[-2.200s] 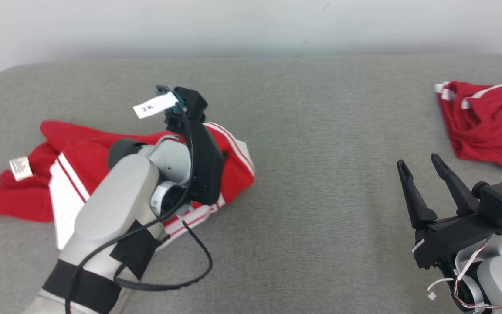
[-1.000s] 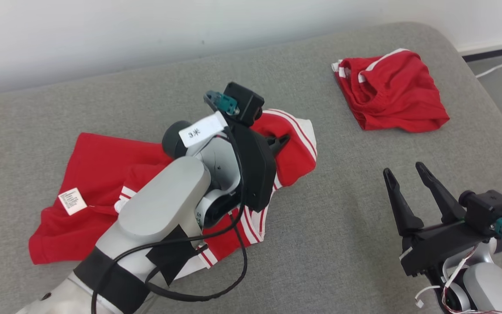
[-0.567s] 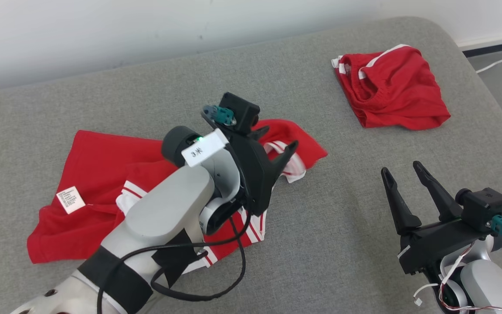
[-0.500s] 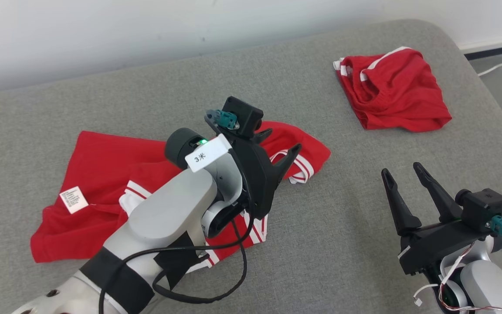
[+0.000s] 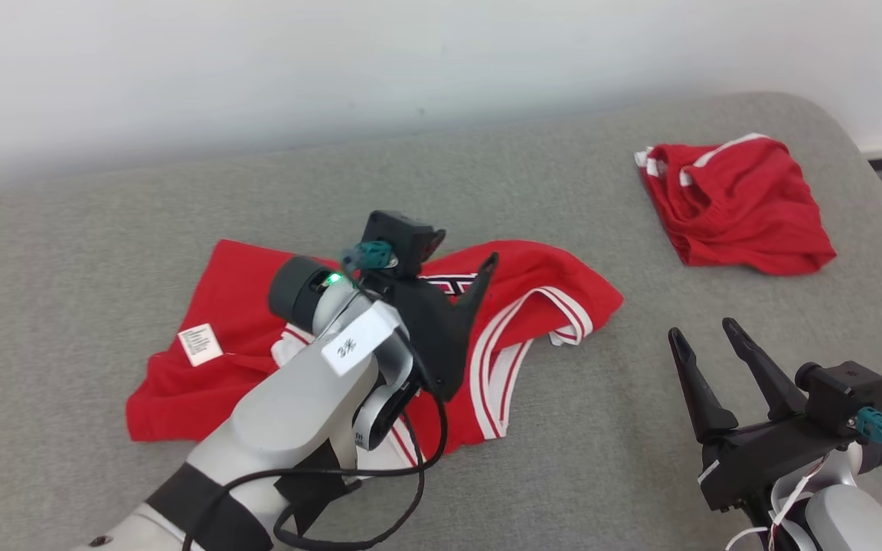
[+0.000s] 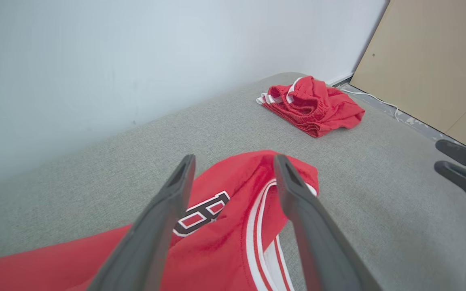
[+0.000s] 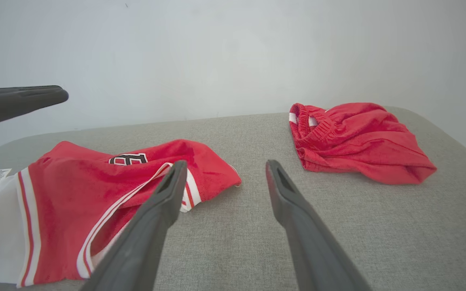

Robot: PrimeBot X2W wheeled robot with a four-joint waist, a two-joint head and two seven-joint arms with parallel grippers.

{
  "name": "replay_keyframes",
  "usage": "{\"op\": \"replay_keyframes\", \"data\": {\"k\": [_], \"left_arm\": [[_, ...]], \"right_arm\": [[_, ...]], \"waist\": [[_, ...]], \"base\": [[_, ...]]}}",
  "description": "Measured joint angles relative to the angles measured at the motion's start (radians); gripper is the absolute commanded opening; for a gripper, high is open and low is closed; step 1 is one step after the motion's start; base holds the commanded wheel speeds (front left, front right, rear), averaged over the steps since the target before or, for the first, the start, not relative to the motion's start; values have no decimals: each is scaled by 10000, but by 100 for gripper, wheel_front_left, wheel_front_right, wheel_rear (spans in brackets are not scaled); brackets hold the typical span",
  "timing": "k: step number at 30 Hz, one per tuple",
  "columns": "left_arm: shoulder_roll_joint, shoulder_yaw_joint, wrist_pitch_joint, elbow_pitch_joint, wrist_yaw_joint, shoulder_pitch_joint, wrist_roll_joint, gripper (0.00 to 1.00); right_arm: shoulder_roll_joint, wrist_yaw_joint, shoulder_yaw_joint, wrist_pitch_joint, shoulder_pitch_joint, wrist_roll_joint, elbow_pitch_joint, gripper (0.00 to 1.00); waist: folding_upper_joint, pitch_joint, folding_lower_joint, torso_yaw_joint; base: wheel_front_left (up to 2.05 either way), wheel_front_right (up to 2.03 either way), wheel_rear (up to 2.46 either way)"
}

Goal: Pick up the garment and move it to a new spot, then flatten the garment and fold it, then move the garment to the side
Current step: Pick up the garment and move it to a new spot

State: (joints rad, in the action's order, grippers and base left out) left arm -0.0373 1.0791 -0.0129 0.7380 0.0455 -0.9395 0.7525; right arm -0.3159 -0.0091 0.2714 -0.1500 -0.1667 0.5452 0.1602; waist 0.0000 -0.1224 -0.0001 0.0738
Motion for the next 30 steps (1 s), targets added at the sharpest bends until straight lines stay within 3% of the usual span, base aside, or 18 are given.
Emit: {"op": "replay_keyframes", "data": {"k": [6, 12, 19, 30], "left_arm": [[-94, -414, -1116, 71, 512, 448, -314, 100], [-704, -951, -2186, -148, 752, 1027, -428, 100], [-1331, -1457, -2266, -579, 786, 1994, -690, 100], [-1726, -3791, -2374, -616, 786, 4051, -1670, 100]], "right_arm": [[96, 4, 102, -56, 276, 98, -75, 100], [169, 4, 121, -82, 454, 178, -184, 100], [217, 4, 117, -82, 769, 280, -349, 100], [493, 90, 412, 6, 798, 441, -667, 100]], "waist": [[0, 293, 0, -379], [0, 513, 0, -749], [0, 722, 0, -1192], [1, 936, -1, -1739]], "base": [[0, 0, 0], [0, 0, 0], [0, 0, 0], [0, 0, 0]]}}
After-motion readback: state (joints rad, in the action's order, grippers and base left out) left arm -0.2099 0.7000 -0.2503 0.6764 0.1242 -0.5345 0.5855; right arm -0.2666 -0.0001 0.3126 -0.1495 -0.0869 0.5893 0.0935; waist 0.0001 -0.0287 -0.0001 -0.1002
